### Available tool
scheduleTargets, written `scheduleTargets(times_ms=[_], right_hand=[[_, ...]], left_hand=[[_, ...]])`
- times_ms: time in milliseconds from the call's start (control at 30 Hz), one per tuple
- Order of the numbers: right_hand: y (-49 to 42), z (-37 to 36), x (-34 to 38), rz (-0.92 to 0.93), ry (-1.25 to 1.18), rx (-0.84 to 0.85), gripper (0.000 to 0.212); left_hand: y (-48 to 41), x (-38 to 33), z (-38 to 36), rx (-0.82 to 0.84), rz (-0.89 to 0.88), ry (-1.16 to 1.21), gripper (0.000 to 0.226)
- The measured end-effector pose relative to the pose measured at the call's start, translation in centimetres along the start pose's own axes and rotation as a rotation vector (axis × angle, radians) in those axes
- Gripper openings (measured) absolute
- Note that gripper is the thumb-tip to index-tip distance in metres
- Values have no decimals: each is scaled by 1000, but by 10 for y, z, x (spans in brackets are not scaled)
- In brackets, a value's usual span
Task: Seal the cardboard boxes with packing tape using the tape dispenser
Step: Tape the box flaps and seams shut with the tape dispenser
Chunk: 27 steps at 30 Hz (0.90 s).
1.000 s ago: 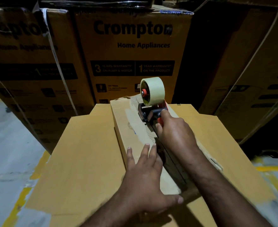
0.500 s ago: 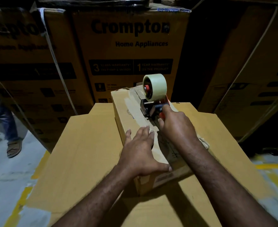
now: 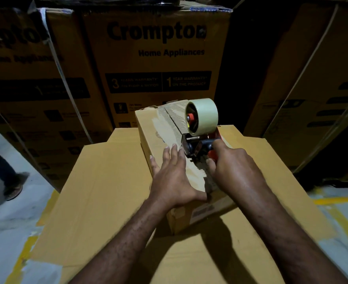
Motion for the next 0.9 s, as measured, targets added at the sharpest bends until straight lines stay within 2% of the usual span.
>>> scheduleTargets(times_ms=[133, 233, 500, 667, 900], right_hand=[[-3, 1, -1, -9, 18, -4, 33], [-1, 1, -2, -5, 43, -14, 33], [3, 0, -7, -14, 19, 18, 30], [14, 8, -17, -1, 53, 28, 31], [24, 12, -40, -64, -52, 100, 38]], left_hand=[[-6, -3, -4, 63, 1, -90, 140], [-6, -7, -14, 131, 16, -174, 144], [-21, -6, -17, 93, 83, -126, 137], [-30, -6, -3, -24, 48, -33, 143], [-43, -11, -8, 10, -24, -4, 142]])
Point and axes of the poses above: each hand's wrist, its own y-axis away from the middle knuckle, its own z-axis out of the back of the hand, x = y × z, the point moved 9 cm from there along -y, towards the middle knuckle, and after that the axes turned 8 degrees about y, right-handed, at the moved point
